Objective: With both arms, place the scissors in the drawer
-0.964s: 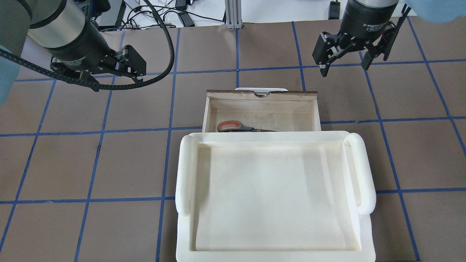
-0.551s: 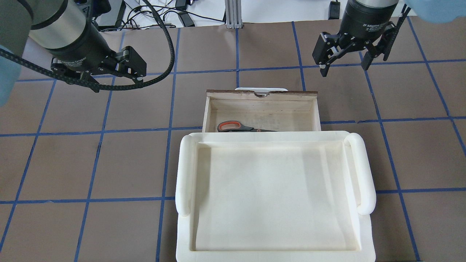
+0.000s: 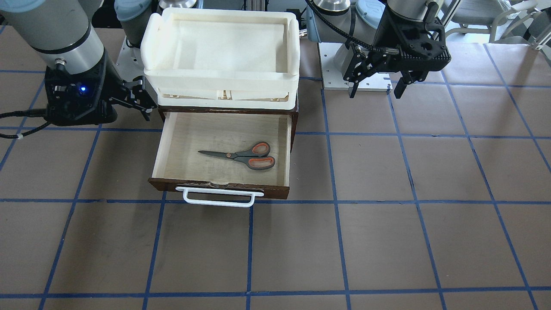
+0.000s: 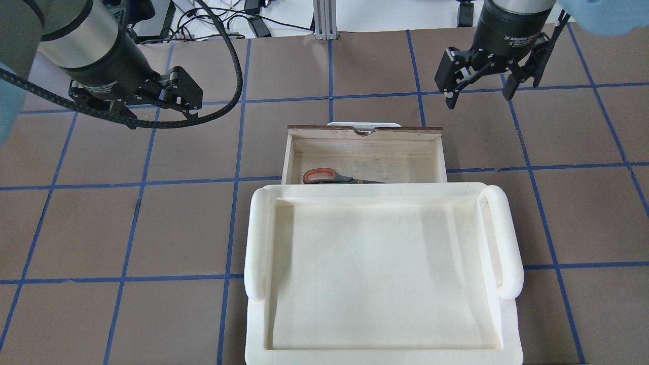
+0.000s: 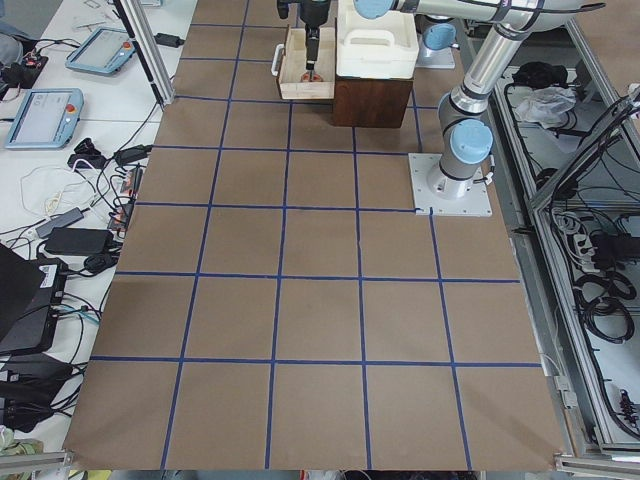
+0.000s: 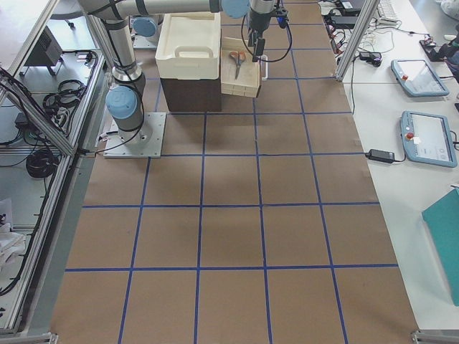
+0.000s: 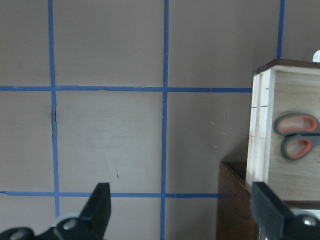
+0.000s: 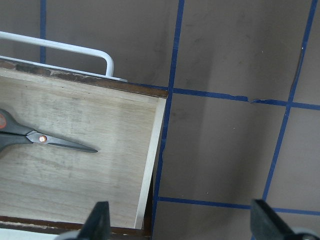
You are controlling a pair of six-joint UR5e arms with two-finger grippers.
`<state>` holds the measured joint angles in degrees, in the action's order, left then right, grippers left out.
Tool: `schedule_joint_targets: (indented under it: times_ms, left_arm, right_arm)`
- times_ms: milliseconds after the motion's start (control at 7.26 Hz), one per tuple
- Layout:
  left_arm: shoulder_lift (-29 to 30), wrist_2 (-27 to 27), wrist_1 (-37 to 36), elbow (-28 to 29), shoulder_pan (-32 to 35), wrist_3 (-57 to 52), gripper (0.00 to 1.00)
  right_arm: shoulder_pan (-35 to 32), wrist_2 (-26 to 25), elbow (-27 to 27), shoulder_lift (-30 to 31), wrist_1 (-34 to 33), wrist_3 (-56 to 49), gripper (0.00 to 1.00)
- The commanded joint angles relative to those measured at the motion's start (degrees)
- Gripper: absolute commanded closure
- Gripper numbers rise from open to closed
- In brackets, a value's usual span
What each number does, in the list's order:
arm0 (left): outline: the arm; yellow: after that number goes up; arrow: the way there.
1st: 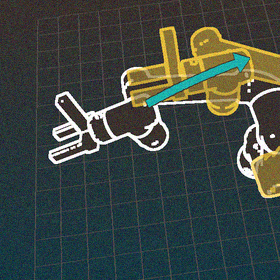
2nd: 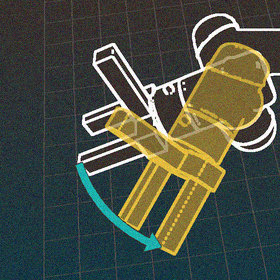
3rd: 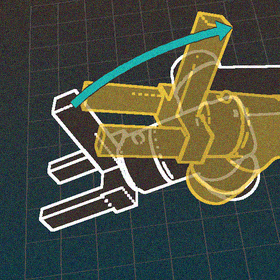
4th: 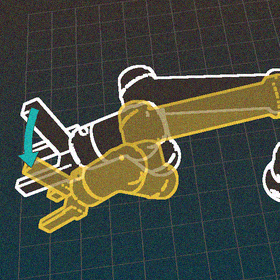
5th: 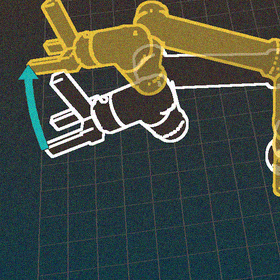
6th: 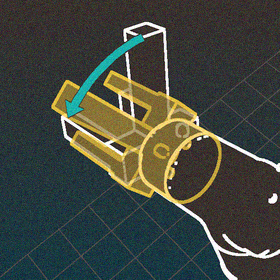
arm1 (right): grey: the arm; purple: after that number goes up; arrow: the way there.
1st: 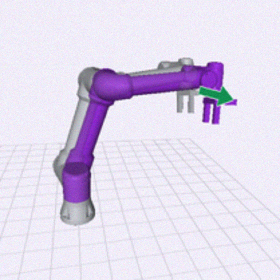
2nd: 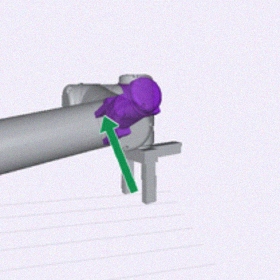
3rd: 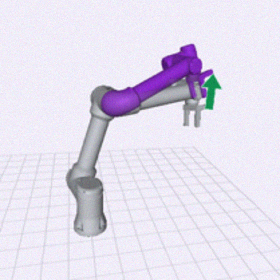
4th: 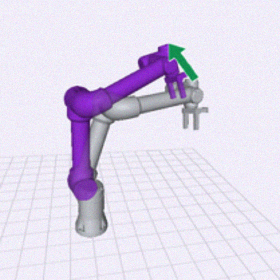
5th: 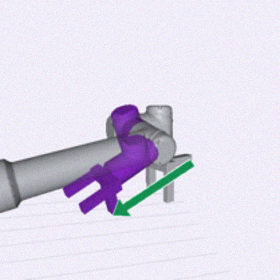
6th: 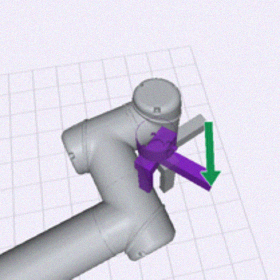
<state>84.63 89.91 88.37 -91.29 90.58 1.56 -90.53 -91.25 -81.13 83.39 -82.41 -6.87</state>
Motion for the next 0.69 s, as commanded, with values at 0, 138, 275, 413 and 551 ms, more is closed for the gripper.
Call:
schedule_joint_targets:
  times_ms: [0,138,275,413,551]
  left_arm:
    - [0.19,0.09,0.92,0.24,-0.31,-1.82,0.0]
    - [0.19,0.01,1.01,0.41,-0.31,-2.61,0.0]
    - [0.19,0.0,1.02,0.5,-0.31,-2.62,0.0]
    - [0.19,0.0,1.02,0.5,-0.31,-2.62,0.0]
    - [0.19,0.0,1.02,0.5,-0.31,-2.62,0.0]
  right_arm:
    - [0.0,0.02,-0.08,0.11,-0.03,0.01,0.0]
    - [-0.09,0.11,-0.08,0.11,-0.12,0.01,0.0]
    - [-0.09,0.02,-0.08,0.11,-0.03,0.01,0.0]
    - [-0.09,0.02,-0.08,0.11,0.14,0.01,0.0]
    - [0.0,0.02,-0.17,0.02,0.14,0.01,0.0]
